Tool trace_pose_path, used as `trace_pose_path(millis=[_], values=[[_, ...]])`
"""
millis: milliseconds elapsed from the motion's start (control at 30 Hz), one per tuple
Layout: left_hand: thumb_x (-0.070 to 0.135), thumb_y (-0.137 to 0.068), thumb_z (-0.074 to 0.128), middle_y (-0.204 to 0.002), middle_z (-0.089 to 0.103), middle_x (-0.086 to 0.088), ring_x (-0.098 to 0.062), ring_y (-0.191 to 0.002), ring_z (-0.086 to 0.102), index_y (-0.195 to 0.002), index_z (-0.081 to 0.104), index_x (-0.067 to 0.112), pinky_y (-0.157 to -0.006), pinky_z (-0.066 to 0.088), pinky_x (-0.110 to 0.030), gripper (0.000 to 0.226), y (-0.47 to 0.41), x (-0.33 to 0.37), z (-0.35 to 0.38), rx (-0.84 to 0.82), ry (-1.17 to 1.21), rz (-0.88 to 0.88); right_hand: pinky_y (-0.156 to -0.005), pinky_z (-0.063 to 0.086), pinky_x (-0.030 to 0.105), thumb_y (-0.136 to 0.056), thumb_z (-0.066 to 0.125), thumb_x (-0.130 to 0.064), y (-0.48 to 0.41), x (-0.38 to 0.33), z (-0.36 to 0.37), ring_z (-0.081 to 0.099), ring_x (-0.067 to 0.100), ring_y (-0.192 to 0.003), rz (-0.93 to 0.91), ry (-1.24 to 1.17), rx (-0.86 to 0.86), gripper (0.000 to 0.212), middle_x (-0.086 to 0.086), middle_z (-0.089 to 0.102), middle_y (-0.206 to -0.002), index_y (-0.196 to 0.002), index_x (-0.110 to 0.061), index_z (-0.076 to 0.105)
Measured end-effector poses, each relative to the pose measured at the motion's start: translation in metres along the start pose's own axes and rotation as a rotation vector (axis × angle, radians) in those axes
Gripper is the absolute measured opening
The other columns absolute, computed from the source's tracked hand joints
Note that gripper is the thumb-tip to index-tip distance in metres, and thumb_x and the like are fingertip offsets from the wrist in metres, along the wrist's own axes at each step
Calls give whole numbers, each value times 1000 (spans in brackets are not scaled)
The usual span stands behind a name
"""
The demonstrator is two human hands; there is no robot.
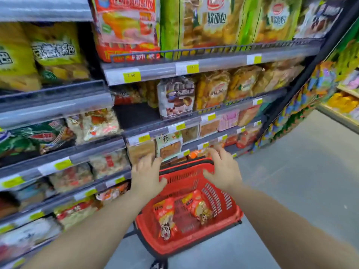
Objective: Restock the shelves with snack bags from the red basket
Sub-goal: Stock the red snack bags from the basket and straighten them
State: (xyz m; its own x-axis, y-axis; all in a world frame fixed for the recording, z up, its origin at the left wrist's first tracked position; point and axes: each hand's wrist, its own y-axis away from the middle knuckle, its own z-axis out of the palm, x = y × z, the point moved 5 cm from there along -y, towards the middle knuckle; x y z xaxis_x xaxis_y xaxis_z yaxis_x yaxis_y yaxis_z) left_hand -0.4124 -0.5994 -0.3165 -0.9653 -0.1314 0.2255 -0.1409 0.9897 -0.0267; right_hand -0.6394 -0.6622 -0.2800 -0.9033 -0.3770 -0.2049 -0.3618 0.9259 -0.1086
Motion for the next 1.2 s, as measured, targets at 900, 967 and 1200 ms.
trace_pose_path(millis=[900, 967, 1200], values=[[32, -85, 62, -139, 43, -5, -25, -124, 47, -137, 44, 20, -100, 41, -34, 56, -9, -35, 452, -616, 299, -597, -112, 26, 47, -86, 55, -41, -5, 188, 451, 13, 29, -144, 23, 26, -934, 78, 3, 5, -159, -149, -34, 9], [33, -85, 63, -138, 42, -7, -25, -123, 47, -139, 43, 19, -99, 42, -35, 59, -10, -38, 497, -642, 312, -652, -113, 26, 47, -86, 57, -39, -4, 204, 490, 14, 30, -144, 25, 49, -961, 80, 5, 5, -159, -149, -32, 8], [29, -80, 70, -137, 47, -16, -33, -124, 47, -140, 40, 13, -103, 39, -37, 69, 5, -53, 630, -581, 432, -929, -104, 36, 45, -88, 56, -38, -6, 254, 599, 30, 33, -136, -1, 135, -971, 71, 8, 14, -156, -146, -21, 20]])
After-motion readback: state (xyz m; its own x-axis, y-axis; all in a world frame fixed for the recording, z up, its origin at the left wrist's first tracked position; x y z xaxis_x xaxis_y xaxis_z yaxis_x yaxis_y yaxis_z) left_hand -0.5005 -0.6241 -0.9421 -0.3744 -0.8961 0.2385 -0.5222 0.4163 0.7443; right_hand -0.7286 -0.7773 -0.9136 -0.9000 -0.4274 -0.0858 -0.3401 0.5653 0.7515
